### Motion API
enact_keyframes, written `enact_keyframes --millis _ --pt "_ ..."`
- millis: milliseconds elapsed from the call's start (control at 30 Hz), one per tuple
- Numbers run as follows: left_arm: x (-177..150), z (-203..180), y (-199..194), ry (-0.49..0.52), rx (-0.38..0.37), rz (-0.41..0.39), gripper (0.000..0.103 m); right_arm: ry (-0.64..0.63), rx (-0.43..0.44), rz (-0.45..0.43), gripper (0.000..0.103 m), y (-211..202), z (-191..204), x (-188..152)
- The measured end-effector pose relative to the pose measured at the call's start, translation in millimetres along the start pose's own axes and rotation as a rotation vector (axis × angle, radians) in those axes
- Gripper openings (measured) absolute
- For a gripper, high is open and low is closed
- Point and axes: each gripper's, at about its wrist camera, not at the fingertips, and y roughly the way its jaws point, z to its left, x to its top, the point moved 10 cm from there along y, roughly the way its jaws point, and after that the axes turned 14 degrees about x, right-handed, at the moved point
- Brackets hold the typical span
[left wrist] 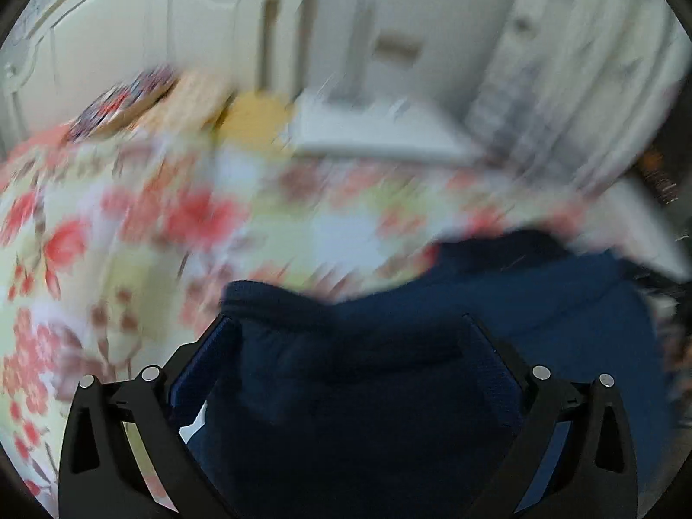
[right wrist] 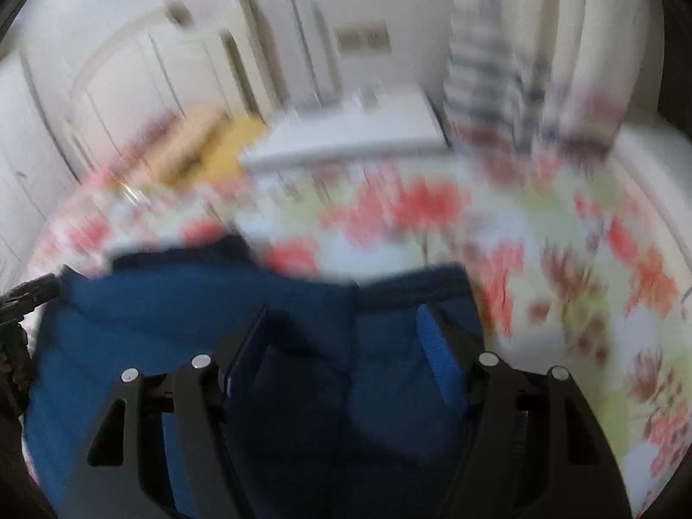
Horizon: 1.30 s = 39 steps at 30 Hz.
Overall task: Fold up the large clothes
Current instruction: 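Lower the hem onto the jacket near the collar with both grippers, then open both grippers and smooth the folded jacket flat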
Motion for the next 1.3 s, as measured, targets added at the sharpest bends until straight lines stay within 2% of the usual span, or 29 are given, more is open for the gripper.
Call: enact_keyframes --millis 33,100,300,433,467,500,533,567,600,667,700,767,867,900,967,1000,1100,1167,1233,1300 --pt "-7.0 5.4 13.6 -0.042 -0.014 0.033 0.098 0.018 0.025 -0.016 0.07 -0.7 -1.8 0.3" --pt "-4.4 12.4 11.2 -0.084 -0.039 0.015 0.098 0.032 0.039 -0.025 0.07 -1.7 -3.8 0.5" --pt "-10.6 15.9 17.6 -0.088 -0.007 0.036 0.099 0.002 0.044 -0.023 0.08 -6.2 -8.5 -0.1" --pt "-11.6 20.7 21.2 -0.111 0.006 0.089 0.099 0.005 0.059 -0.01 0.082 -7.8 -9.8 -2.2" --pt "-9.9 26.9 16.9 -0.134 0.045 0.097 0.099 -0.005 0.04 0.007 0.082 -4.5 -4.7 -2.6" --pt "-8.3 33.6 8.5 -0.153 0.092 0.083 0.098 -0.016 0.005 0.022 0.082 -3.4 -2.0 -1.6" --pt "-2.3 38.8 -8.9 -0.188 0.128 0.028 0.097 -0.028 -0.039 0.014 0.081 -11.8 1.8 0.7" --pt "2.6 36.4 -24.9 -0.215 0.11 -0.023 0.098 -0.032 -0.035 -0.018 0.081 -19.3 11.4 3.3" --pt "8.4 28.6 -49.1 -0.236 0.059 -0.093 0.098 -0.042 0.013 -0.077 0.081 -34.4 27.0 7.0" --pt "11.5 5.2 -77.7 -0.195 0.011 -0.155 0.098 -0.094 0.06 -0.125 0.081 -53.4 57.2 6.3" --pt "10.0 -16.4 -88.5 -0.128 0.007 -0.176 0.098 -0.118 0.055 -0.12 0.082 -55.1 66.1 3.5" --pt "3.0 -48.1 -88.5 -0.013 0.036 -0.175 0.098 -0.187 0.037 -0.047 0.09 -42.5 87.7 -9.9" --pt "-31.1 -92.1 -47.4 0.16 0.095 -0.055 0.099 -0.26 -0.053 0.137 0.093 2.3 90.3 -48.2" --pt "-39.1 -94.1 -35.1 0.166 0.089 -0.015 0.099 -0.247 -0.046 0.14 0.095 6.9 88.7 -51.3" --pt "-38.0 -84.1 -30.8 0.082 0.039 0.015 0.099 -0.207 -0.042 0.141 0.094 2.1 84.7 -48.6" --pt "-36.5 -75.7 -32.3 0.052 0.05 0.021 0.099 -0.196 -0.068 0.138 0.093 -3.6 81.0 -47.2" --pt "-33.1 -40.8 -57.7 0.002 0.133 -0.066 0.098 -0.21 -0.066 0.069 0.094 -38.5 79.9 -43.4" --pt "-45.9 -9.1 -73.6 -0.019 0.22 -0.105 0.098 -0.218 -0.065 0.045 0.094 -63.0 72.2 -54.2" --pt "-63.2 9.4 -76.7 -0.028 0.224 -0.107 0.098 -0.225 -0.085 0.056 0.096 -73.5 58.9 -72.8" --pt "-82.9 25.8 -66.0 -0.044 0.244 -0.068 0.099 -0.201 -0.1 0.068 0.101 -68.6 35.2 -85.6"
